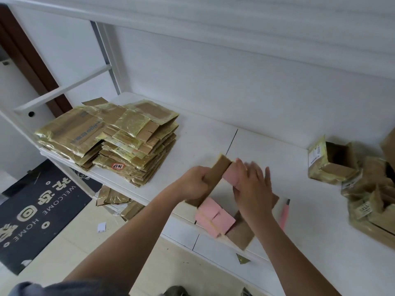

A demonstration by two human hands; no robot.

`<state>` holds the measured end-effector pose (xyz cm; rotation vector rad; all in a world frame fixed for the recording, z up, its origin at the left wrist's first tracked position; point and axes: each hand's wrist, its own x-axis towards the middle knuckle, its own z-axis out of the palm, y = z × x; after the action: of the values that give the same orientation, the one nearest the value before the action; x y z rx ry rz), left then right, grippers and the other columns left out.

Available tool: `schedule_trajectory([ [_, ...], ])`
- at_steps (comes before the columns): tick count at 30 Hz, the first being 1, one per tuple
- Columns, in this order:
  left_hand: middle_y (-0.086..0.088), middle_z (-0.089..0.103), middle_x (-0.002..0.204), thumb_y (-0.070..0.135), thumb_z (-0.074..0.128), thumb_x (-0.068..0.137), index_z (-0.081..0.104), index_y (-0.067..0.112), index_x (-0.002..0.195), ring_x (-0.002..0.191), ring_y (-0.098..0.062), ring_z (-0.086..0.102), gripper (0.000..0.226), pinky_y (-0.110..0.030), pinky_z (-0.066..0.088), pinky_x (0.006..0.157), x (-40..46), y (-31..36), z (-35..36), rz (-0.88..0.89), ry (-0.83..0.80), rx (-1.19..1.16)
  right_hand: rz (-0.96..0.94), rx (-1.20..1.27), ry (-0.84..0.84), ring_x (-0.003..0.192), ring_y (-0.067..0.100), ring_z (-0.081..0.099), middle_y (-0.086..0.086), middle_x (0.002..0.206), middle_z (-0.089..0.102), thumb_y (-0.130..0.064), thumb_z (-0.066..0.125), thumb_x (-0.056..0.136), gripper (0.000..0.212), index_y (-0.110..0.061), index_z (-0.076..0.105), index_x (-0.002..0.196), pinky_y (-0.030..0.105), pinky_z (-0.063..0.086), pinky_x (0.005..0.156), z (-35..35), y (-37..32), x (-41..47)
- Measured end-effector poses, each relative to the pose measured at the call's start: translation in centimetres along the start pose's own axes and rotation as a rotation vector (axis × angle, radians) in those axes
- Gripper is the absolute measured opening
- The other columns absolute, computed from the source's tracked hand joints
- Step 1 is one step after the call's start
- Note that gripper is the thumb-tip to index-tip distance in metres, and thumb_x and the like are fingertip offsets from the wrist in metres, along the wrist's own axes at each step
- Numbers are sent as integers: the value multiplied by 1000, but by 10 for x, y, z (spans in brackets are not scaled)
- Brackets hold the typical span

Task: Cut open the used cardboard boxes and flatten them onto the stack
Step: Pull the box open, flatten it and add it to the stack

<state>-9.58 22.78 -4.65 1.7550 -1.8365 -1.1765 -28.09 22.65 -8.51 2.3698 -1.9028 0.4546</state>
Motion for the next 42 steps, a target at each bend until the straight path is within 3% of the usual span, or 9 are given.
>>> schedule_trajectory([
  [3,2,62,105,14,66,85,65,26,107,103,-19,58,25,-33,47,84,5,8,-6,-57,353,27,192,433,-80,96,28,66,5,102,66,-25,47,103,35,-13,52,135,42,55,81,-12,2,8],
  [5,0,51,137,33,72,85,44,24,141,126,-21,48,64,-35,42,96,7,6,-6,-164,504,67,382,664,-48,84,26,65,1,85,62,-25,40,105,32,-6,60,121,33,50,68,-12,10,11],
  [11,-9,33,150,55,80,70,5,18,153,133,-31,41,118,-44,42,98,14,0,25,-380,363,-119,526,767,61,63,10,50,-6,69,52,-20,42,105,28,0,61,100,12,35,49,-7,23,3],
  [17,-5,60,116,33,62,89,30,19,143,100,-24,59,64,-31,44,72,22,-4,33,-296,403,-66,371,820,-18,108,13,58,-2,118,61,-20,43,105,42,-12,44,146,7,36,77,-20,24,-6],
  [22,-8,62,103,11,42,100,54,9,122,95,-22,59,25,-36,48,88,20,-20,5,-324,246,-1099,27,690,23,129,9,48,-3,144,52,-8,47,102,45,-21,48,145,20,39,105,-17,49,-6],
  [27,-12,53,78,6,33,82,47,9,80,74,-27,55,15,-36,49,73,9,-69,6,-618,424,-1393,-132,496,-503,126,0,49,-22,145,44,-5,46,101,54,-48,51,136,31,43,110,22,46,-22],
  [31,-13,62,88,24,45,95,56,5,93,77,-29,60,22,-35,51,70,6,-95,23,-737,360,-1041,-193,288,-832,150,17,19,-15,163,17,-11,42,97,57,-44,42,144,38,34,116,59,31,-43],
  [36,-9,68,88,16,71,86,64,15,108,74,-24,65,23,-29,54,58,11,-107,38,-664,412,-700,-74,345,-818,150,7,15,-22,160,18,-28,48,92,53,-48,45,141,34,30,117,66,29,-43],
  [42,-3,66,72,-8,55,85,74,12,103,62,-16,63,33,-25,53,55,10,-83,32,-405,526,-581,-16,398,-292,119,17,53,-17,127,54,-32,69,89,43,-40,51,127,31,52,84,47,37,-25],
])
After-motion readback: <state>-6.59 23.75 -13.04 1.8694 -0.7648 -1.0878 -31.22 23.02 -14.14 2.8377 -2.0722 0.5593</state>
